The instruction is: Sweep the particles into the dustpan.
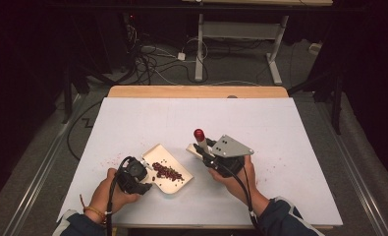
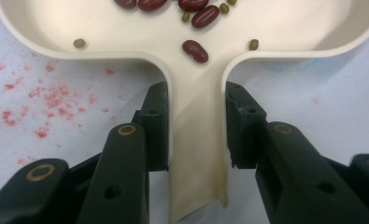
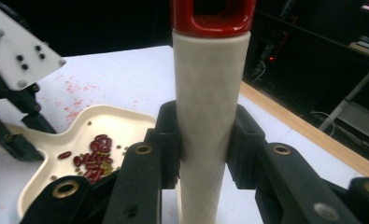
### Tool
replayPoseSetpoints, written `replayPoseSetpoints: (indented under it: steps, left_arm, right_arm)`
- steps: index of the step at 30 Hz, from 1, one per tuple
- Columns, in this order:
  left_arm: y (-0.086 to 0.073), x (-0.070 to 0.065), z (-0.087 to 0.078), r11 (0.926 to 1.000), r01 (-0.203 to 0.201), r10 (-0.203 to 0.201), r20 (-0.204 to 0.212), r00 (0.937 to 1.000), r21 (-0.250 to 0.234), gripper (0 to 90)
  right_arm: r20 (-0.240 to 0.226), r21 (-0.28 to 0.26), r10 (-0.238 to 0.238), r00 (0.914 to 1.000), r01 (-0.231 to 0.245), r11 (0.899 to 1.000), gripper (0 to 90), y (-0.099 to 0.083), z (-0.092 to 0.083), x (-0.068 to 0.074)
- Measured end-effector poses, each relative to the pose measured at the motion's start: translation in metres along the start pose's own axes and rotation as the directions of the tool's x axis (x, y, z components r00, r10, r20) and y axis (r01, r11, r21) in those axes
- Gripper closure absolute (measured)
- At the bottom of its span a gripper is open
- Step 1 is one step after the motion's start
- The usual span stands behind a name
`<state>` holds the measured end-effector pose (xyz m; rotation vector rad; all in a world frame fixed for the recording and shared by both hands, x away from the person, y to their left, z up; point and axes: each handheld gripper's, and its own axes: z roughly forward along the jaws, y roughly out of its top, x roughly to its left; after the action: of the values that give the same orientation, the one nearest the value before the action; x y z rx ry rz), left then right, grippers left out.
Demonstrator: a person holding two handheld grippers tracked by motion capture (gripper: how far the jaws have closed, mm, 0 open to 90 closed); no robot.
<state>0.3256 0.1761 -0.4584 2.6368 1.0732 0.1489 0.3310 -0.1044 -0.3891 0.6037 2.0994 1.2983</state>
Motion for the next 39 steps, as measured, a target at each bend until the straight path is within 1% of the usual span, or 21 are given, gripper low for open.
replayPoseSetpoints:
  steps: [2, 5, 6, 8, 10, 12, 14, 17, 18, 19, 20, 23, 24, 26, 30, 32, 34, 35, 37, 38, 39]
  left_arm:
    - [0.001, 0.0, 0.0, 1.0, -0.002, 0.002, -0.001, 1.0, 0.007, 63.9]
    - [0.004, -0.001, 0.0, 0.9997, -0.011, 0.011, -0.005, 0.9999, 0.02, 63.9]
    - [0.004, -0.001, 0.0, 0.9997, -0.01, 0.01, -0.005, 0.9999, 0.022, 64.0]
    - [0.005, -0.001, 0.0, 0.9996, -0.011, 0.011, -0.007, 0.9999, 0.026, 64.0]
    - [0.006, -0.002, 0.0, 0.9995, -0.009, 0.009, -0.013, 0.9999, 0.03, 63.9]
    - [0.006, -0.003, 0.0, 0.9996, -0.005, 0.006, -0.012, 0.9999, 0.027, 63.9]
    - [0.006, -0.004, 0.0, 0.9997, -0.006, 0.007, -0.013, 0.9999, 0.025, 63.9]
    - [0.005, -0.003, 0.0, 0.9998, -0.004, 0.005, -0.01, 0.9999, 0.02, 63.9]
    - [0.004, -0.003, 0.0, 0.9998, -0.003, 0.003, -0.009, 1.0, 0.017, 63.9]
    - [0.004, -0.003, 0.0, 0.9999, -0.005, 0.005, -0.01, 0.9999, 0.016, 63.9]
    - [0.004, -0.003, 0.0, 0.9999, -0.004, 0.004, -0.01, 0.9999, 0.015, 63.9]
    - [0.003, -0.004, 0.0, 0.9999, 0.004, -0.004, -0.004, 1.0, 0.011, 63.9]
    - [0.003, -0.004, 0.0, 0.9999, 0.005, -0.005, -0.004, 1.0, 0.01, 63.9]
    - [0.003, -0.003, 0.0, 0.9999, 0.008, -0.008, -0.003, 1.0, 0.008, 63.9]
    - [0.0, -0.001, 0.001, 0.9997, 0.022, -0.021, 0.008, 0.9997, -0.008, 63.7]
    - [-0.002, 0.0, 0.001, 0.9989, 0.04, -0.04, 0.02, 0.999, -0.024, 63.6]
    - [-0.003, 0.002, 0.001, 0.9981, 0.052, -0.051, 0.028, 0.9983, -0.033, 63.2]
    - [-0.004, 0.003, 0.001, 0.9978, 0.057, -0.056, 0.023, 0.9982, -0.036, 62.8]
    - [-0.004, 0.005, 0.001, 0.9969, 0.069, -0.068, 0.019, 0.9975, -0.04, 62.2]
    - [-0.005, 0.006, 0.001, 0.9966, 0.071, -0.07, 0.018, 0.9974, -0.041, 62.1]
    - [-0.005, 0.007, 0.001, 0.9961, 0.076, -0.075, 0.01, 0.9971, -0.045, 62.0]
  right_arm:
    - [0.009, -0.003, 0.019, 0.9998, -0.019, 1.0, 70.0, 0.001, -0.002, -0.006]
    - [0.039, -0.017, 0.034, 0.9987, -0.033, 0.999, 70.0, 0.002, -0.006, -0.015]
    - [0.047, -0.022, 0.039, 0.9981, -0.038, 0.999, 70.0, 0.002, -0.007, -0.017]
    - [0.063, -0.016, 0.037, 0.9974, -0.036, 0.999, 70.0, 0.001, -0.006, -0.018]
    - [0.051, -0.014, 0.034, 0.9981, -0.033, 0.999, 70.1, 0.0, -0.003, -0.014]
    - [0.027, -0.018, 0.037, 0.999, -0.036, 0.999, 70.0, 0.0, -0.001, -0.008]
    - [-0.018, -0.013, 0.067, 0.9976, -0.067, 0.998, 69.9, 0.0, 0.001, -0.002]
    - [-0.053, -0.027, 0.088, 0.9947, -0.09, 0.996, 70.0, 0.004, -0.001, 0.005]
    - [-0.068, -0.035, 0.103, 0.9924, -0.105, 0.994, 70.0, 0.006, -0.003, 0.006]
    - [-0.083, -0.048, 0.105, 0.9909, -0.11, 0.993, 70.0, 0.008, -0.005, 0.006]
    - [-0.086, -0.057, 0.102, 0.9911, -0.107, 0.993, 70.1, 0.009, -0.008, 0.006]
    - [-0.042, -0.072, 0.07, 0.9966, -0.073, 0.995, 70.0, 0.013, -0.013, 0.004]
    - [-0.026, -0.077, 0.065, 0.9976, -0.067, 0.995, 70.0, 0.013, -0.015, 0.002]
    - [-0.016, -0.08, 0.065, 0.9977, -0.067, 0.995, 70.0, 0.013, -0.017, -0.002]
    - [-0.026, -0.066, 0.057, 0.9981, -0.058, 0.996, 70.0, 0.008, -0.022, -0.01]
    - [-0.035, -0.058, 0.058, 0.9977, -0.06, 0.997, 70.0, 0.006, -0.027, -0.016]
    - [-0.048, -0.059, 0.062, 0.9969, -0.065, 0.996, 70.0, 0.005, -0.035, -0.025]
    - [-0.055, -0.052, 0.067, 0.9962, -0.07, 0.996, 70.0, 0.004, -0.039, -0.03]
    - [-0.084, -0.044, 0.064, 0.9944, -0.068, 0.997, 69.9, 0.003, -0.049, -0.04]
    - [-0.098, -0.03, 0.062, 0.9932, -0.066, 0.997, 69.9, 0.003, -0.054, -0.046]
    - [-0.117, -0.002, 0.053, 0.9917, -0.054, 0.999, 70.0, 0.004, -0.058, -0.052]
